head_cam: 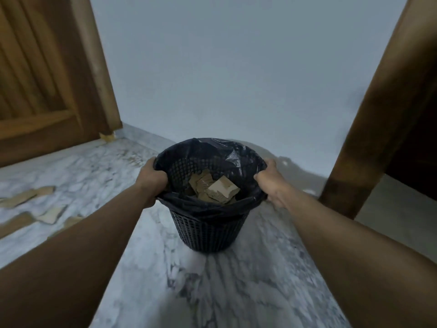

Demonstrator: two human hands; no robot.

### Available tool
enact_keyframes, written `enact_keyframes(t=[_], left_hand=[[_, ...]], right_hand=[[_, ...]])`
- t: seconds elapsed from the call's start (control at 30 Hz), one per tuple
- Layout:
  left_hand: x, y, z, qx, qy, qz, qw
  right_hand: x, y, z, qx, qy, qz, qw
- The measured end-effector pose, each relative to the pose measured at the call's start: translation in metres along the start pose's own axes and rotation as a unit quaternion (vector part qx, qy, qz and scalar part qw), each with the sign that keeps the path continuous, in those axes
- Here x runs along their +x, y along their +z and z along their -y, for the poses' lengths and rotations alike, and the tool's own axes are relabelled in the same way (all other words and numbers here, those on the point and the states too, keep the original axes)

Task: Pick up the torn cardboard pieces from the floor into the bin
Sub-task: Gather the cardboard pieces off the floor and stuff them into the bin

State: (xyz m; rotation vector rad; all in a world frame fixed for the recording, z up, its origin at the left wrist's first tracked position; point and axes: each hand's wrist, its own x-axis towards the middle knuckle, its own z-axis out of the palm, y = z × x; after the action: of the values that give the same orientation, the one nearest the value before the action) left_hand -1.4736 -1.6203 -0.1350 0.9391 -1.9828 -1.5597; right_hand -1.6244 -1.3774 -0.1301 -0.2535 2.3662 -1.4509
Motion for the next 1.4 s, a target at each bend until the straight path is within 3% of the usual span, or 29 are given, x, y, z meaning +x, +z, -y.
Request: enact_keyframes(t=[0.3, 0.6, 0.77, 0.97, 1.17, 1.3, 1.4], left_hand=[[0.028, -0.132, 0.026, -0.002, -0.033, -0.083, 0.996], [0.071, -0.185, 0.067, -0.049, -0.078, -0.093, 0.991], [0.086, -0.187, 0.062, -0.005, -0.078, -0.035, 0.996], [0.099, -0.224, 0.062, 0.048, -0.103, 0.056, 0.992], [0.094, -0.293, 0.075, 0.156, -0.029, 0.010, 0.987], [0.085, -0.349, 0.103, 0.219, -0.048, -0.012, 0.974], [0.079, -0.384, 0.130, 0.225, -0.049, -0.029, 0.973]], right_hand=[[0.031, 0.153, 0.051, 0.037, -0.053, 0.012, 0.998], [0.052, 0.247, 0.076, 0.113, -0.073, 0.027, 0.991], [0.057, 0.246, 0.088, -0.044, -0.079, 0.004, 0.996], [0.017, 0.256, 0.137, -0.197, -0.121, -0.028, 0.972], [-0.048, 0.328, 0.186, -0.251, -0.274, -0.024, 0.928], [-0.075, 0.395, 0.207, -0.287, -0.305, -0.002, 0.908], [-0.092, 0.454, 0.213, -0.271, -0.296, 0.015, 0.916]])
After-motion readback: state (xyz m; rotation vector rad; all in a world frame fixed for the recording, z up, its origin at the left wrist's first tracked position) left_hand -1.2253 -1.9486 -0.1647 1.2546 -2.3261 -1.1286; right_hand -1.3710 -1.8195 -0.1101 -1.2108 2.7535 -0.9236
